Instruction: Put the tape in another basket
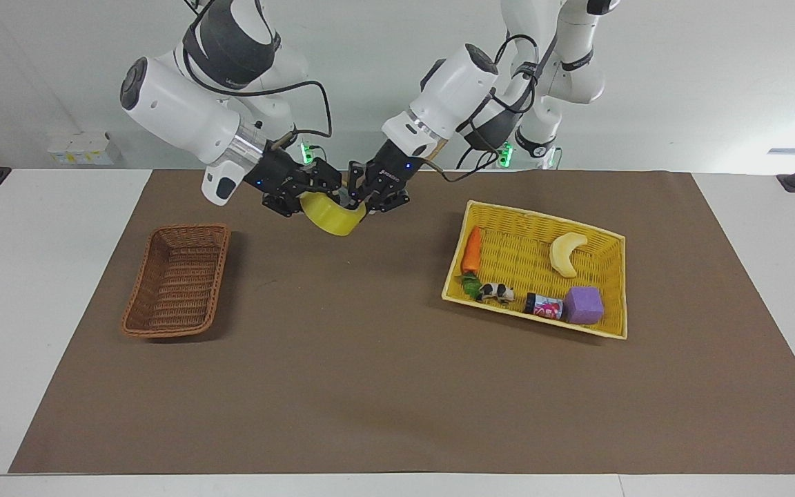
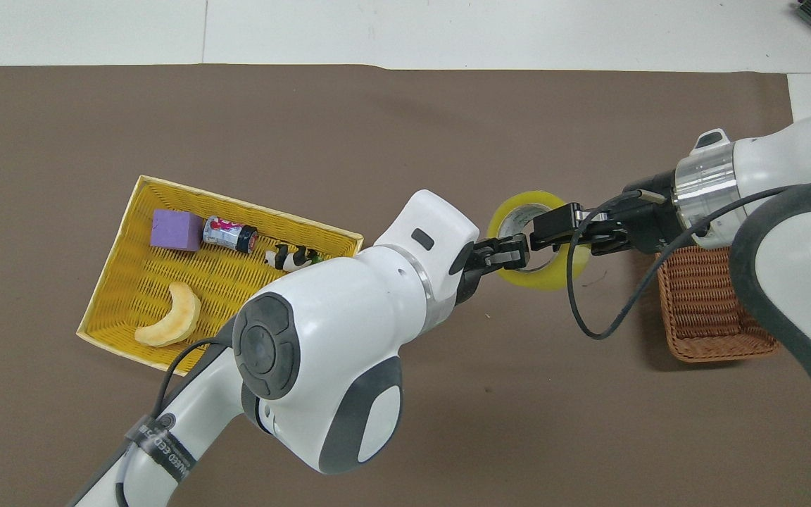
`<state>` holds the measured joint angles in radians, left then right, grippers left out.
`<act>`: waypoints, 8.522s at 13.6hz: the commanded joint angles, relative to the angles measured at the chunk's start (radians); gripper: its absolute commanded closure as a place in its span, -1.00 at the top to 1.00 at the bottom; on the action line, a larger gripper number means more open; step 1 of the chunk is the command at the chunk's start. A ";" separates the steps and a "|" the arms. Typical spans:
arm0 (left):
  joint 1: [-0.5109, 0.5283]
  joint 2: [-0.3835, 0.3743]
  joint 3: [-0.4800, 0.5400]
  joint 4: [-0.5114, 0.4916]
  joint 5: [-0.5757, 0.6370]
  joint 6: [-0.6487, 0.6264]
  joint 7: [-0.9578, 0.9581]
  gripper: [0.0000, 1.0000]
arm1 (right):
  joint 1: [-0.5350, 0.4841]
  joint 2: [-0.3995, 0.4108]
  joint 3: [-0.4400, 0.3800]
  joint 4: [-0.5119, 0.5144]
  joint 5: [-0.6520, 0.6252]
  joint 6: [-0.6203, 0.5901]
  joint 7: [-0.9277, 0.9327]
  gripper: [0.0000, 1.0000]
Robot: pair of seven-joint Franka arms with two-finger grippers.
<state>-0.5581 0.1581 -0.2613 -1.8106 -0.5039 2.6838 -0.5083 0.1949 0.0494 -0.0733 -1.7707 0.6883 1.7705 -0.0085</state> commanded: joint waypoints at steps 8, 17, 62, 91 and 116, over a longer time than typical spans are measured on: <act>0.072 -0.109 0.022 0.008 0.007 -0.249 -0.036 1.00 | -0.020 -0.014 -0.005 -0.015 0.011 -0.014 0.005 -1.00; 0.340 -0.190 0.023 0.066 0.320 -0.714 0.100 1.00 | -0.241 -0.022 -0.010 -0.030 -0.217 -0.094 -0.067 -1.00; 0.472 -0.224 0.361 0.244 0.492 -1.130 0.593 1.00 | -0.384 0.201 0.009 0.136 -0.496 0.191 -0.271 1.00; 0.474 -0.222 0.361 0.244 0.492 -1.127 0.593 1.00 | -0.158 -0.201 0.024 0.080 -0.705 -0.207 0.200 1.00; 0.474 -0.222 0.361 0.246 0.492 -1.127 0.593 1.00 | -0.167 -0.218 0.020 0.100 -0.664 -0.221 0.140 1.00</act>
<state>-0.0746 -0.0719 0.0927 -1.5892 -0.0265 1.5785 0.0847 0.0370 -0.1570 -0.0512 -1.6560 0.0106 1.5402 0.1525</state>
